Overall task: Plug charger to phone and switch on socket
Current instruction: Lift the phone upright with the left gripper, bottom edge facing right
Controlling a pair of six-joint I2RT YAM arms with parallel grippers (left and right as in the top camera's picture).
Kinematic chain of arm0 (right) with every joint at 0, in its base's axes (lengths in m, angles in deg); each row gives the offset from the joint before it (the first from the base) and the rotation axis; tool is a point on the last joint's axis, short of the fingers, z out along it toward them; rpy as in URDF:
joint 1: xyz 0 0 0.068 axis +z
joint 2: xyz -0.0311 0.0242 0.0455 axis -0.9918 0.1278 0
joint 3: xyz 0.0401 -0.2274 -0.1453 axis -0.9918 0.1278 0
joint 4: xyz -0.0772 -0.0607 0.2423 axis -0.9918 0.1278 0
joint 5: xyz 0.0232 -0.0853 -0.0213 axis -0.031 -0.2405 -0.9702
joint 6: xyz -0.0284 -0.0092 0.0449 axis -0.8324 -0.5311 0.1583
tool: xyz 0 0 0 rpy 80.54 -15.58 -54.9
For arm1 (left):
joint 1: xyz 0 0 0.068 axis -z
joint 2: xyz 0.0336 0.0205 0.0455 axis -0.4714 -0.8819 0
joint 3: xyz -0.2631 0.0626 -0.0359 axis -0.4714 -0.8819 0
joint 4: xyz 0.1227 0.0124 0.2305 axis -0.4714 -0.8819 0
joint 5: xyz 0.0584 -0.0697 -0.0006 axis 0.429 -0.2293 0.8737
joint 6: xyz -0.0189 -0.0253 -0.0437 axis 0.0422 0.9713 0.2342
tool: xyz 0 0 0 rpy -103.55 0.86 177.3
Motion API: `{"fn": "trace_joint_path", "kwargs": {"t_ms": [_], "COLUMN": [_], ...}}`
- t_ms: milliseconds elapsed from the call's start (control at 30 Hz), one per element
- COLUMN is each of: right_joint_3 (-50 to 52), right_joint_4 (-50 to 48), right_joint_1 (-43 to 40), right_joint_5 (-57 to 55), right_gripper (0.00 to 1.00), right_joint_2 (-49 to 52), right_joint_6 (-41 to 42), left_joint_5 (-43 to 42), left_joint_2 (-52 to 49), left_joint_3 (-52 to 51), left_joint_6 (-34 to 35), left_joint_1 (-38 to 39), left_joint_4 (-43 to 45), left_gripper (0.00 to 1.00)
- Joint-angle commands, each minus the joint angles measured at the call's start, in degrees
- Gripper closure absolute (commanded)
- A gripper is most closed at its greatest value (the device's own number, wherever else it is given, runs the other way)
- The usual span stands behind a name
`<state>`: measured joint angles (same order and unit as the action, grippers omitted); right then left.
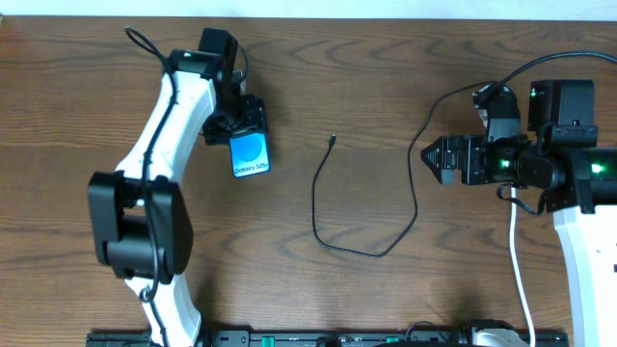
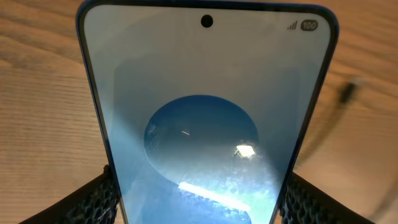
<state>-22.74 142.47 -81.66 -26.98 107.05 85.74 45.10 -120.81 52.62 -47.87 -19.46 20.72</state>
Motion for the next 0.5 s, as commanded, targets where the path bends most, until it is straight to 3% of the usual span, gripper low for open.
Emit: {"fn": "trace_joint_path", "kwargs": {"t_ms": [0, 467], "right_joint_3": [0.09, 0.11], "right_joint_4": [0.17, 0.22], "right_joint_1": [0.24, 0.24], "right_joint_5": [1.31, 1.44], "right_gripper": [0.01, 0.01], "right_joint_2": [0.59, 0.72], "right_joint_6": [-0.44, -0.46], "left_joint_5": [-6.36, -25.29], "left_joint_2": [2.82, 3.58], "left_joint_3": [0.66, 0.66], "left_joint_6": [1.42, 4.0], "left_joint_1": [-0.63, -0.66], "left_joint_4": [-0.37, -1.01], "left_gripper": [0.25, 0.26]}}
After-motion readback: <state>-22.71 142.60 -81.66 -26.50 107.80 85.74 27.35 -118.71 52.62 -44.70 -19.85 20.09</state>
